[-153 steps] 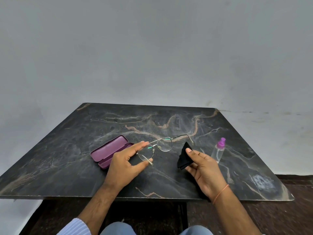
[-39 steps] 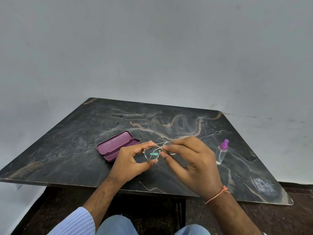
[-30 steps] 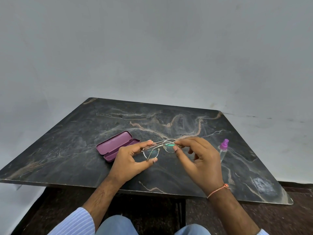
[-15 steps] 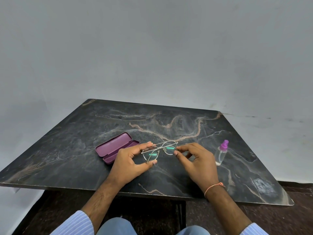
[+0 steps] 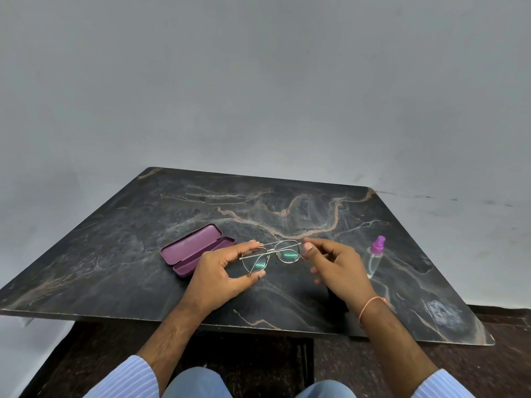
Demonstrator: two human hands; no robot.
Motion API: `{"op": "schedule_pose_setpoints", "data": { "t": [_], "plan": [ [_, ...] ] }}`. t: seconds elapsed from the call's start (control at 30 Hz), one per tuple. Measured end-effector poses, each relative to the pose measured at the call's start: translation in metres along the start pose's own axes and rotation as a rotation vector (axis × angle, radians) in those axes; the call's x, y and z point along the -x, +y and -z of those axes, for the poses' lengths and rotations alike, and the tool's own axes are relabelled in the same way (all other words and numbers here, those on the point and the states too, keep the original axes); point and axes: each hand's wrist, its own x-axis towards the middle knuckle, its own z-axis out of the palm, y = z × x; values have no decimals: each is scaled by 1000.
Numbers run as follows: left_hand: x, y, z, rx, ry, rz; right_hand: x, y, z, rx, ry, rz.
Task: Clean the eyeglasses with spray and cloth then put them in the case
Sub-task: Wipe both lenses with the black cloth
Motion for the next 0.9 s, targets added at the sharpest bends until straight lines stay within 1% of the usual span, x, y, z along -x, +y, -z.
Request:
{"op": "schedule_pose_setpoints", "data": {
  "t": [0.1, 0.23, 0.33, 0.47, 0.57, 0.7, 0.8, 0.9],
  "plan": [
    [0, -2, 0, 8, -25, 7, -2, -1, -2, -183, -37, -131],
    [2, -4, 0, -17, -46, -4, -6, -3, 0, -334, -65, -248],
    [3, -3, -3, -102, -52, -68, -9, -3, 5, -385, -69, -331],
    [3, -5, -8, -234, -56, -168, -11, -5, 11, -390, -106, -426],
    [1, -3, -10, -337, -54, -164, -12, -5, 12, -417, -131, -488],
    [0, -9, -10, -405, -34, -130, -10, -3, 10, -471, -131, -487],
    [0, -13, -11, -452, 9, -129, -9, 0, 8, -495, -107, -454],
    [0, -15, -12, -473, 34, -86, -9, 3, 8, -505, -87, -415]
  ]
}}
